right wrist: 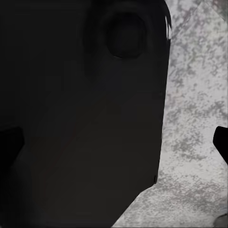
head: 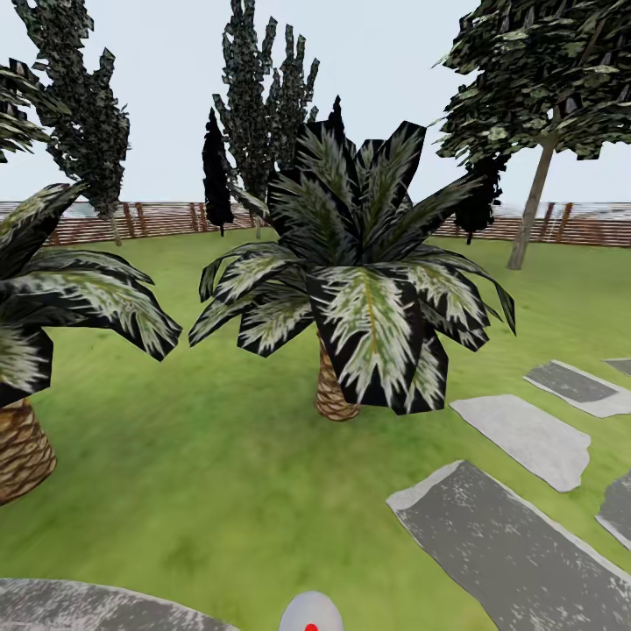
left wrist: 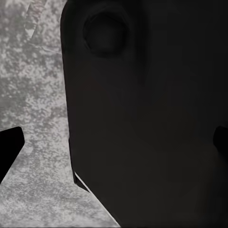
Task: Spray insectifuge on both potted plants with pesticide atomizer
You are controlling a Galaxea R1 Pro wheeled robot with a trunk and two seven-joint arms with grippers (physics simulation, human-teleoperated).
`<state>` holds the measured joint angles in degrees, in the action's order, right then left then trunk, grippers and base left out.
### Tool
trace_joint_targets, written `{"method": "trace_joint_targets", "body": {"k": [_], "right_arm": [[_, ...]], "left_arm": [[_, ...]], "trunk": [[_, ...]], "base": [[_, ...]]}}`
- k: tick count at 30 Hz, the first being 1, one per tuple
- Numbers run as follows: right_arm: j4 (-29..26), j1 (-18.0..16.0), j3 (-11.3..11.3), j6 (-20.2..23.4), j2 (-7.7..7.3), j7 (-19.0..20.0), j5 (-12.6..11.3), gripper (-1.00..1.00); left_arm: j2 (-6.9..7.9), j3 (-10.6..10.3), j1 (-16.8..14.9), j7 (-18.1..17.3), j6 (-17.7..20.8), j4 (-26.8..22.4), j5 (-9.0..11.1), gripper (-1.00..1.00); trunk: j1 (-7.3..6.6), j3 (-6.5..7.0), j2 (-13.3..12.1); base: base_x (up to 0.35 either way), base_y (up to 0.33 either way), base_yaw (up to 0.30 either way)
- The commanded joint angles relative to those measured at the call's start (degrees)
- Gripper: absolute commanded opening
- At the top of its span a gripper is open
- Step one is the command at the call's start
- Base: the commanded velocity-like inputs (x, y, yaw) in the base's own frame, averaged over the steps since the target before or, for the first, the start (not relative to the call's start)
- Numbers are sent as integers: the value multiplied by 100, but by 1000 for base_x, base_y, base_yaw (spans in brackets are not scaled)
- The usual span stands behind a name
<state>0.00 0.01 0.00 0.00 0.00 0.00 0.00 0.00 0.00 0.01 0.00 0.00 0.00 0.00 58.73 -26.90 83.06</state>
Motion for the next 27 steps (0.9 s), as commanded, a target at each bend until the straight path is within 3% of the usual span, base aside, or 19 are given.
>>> {"method": "trace_joint_targets", "body": {"k": [1,5,12,16,20,27], "right_arm": [[-33,-34,-33,-33,-33,4,-17,100],[-164,-81,-162,-162,-15,7,-2,100],[-298,-287,23,-52,210,9,8,100],[-269,-305,22,68,226,9,11,100],[-301,-307,24,56,200,9,22,100],[-527,-308,26,49,-19,-22,27,100]], "left_arm": [[33,33,-34,-9,-33,-33,-18,100],[84,133,-167,-14,-162,-164,-23,100],[7,-17,-3,-9,-128,-262,19,100],[9,-13,23,-9,-109,-265,33,100],[27,-10,10,-5,-109,-279,35,100],[251,8,-7,12,-108,-491,53,100]], "trunk": [[0,-3,2],[0,-3,2],[0,-3,2],[0,-3,2],[0,-3,2],[0,-3,2]], "base": [[0,0,0],[0,0,0],[-48,0,0],[-283,0,0],[-327,0,0],[-335,0,0]]}}
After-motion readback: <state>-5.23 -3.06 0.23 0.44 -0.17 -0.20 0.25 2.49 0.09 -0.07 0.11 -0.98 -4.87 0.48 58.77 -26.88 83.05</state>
